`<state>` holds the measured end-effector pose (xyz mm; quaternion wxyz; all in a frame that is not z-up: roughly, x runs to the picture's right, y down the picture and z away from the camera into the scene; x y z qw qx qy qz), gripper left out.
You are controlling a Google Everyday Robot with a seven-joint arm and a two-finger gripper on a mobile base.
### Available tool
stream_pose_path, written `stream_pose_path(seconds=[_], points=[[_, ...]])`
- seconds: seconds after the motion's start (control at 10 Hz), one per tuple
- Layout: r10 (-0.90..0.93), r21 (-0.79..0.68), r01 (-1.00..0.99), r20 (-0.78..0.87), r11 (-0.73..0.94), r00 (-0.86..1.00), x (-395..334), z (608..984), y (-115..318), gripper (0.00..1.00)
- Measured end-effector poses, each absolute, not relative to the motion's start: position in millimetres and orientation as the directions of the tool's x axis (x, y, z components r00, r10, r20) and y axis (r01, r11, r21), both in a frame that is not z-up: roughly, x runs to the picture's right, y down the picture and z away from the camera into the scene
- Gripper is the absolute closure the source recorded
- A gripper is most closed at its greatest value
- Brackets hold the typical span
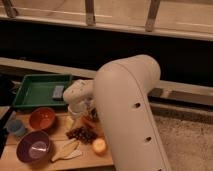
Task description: Place pepper in table surface
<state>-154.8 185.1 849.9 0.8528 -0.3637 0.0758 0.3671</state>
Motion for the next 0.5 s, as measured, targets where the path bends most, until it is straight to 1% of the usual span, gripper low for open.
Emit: stream_pose_path(seconds=[0.5], points=[[0.583,-0.594,-0.674,-0.382,0.44,0.717,-160.6,851.1,189.7,0.2]])
